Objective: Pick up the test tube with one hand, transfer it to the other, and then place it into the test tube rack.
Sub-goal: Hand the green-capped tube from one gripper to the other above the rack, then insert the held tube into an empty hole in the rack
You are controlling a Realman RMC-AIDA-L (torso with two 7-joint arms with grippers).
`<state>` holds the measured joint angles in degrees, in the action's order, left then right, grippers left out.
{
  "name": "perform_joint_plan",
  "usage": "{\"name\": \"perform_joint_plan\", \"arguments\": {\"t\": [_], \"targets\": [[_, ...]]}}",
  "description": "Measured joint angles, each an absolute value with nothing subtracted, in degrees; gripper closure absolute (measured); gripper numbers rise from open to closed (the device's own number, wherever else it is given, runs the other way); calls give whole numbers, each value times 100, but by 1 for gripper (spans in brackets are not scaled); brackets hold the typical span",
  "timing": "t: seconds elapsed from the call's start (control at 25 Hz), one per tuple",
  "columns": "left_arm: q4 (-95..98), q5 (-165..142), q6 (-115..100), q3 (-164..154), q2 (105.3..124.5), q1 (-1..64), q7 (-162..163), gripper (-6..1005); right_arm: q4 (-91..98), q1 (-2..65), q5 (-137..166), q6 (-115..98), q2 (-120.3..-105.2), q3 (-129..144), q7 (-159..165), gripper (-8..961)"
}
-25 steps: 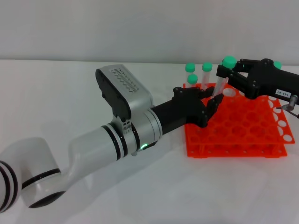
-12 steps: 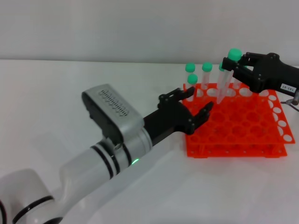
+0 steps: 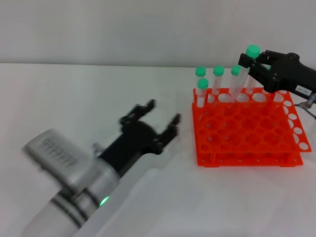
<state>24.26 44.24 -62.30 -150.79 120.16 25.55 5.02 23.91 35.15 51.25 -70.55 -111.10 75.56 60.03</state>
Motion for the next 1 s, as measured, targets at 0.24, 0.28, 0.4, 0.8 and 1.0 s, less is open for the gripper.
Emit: {"name": "perform_joint_plan", "arguments": {"t": [0.24,0.28,0.4,0.8,1.0], "targets": [[2395,4439,-7341,-14732,12006,1575,320,300,2389,3455,5113,-6818,-11486,7324,5554,721],[2385,4453,-7460,-14667,12008,1436,317,301,2376,3452,5113,-6789,-11528,7312,5492,720],[2373,4605,-7700,-14590,12012,1174,314,301,2290,3422,5044,-6752,-11593,7307,5335,717],[2365,4845,-7815,-14610,12016,974,328,305,1525,3727,4296,-6753,-11619,7402,4745,707],[2364,4845,-7781,-14616,12014,1028,350,310,1379,3788,3589,-6736,-11619,7944,4440,702]]}}
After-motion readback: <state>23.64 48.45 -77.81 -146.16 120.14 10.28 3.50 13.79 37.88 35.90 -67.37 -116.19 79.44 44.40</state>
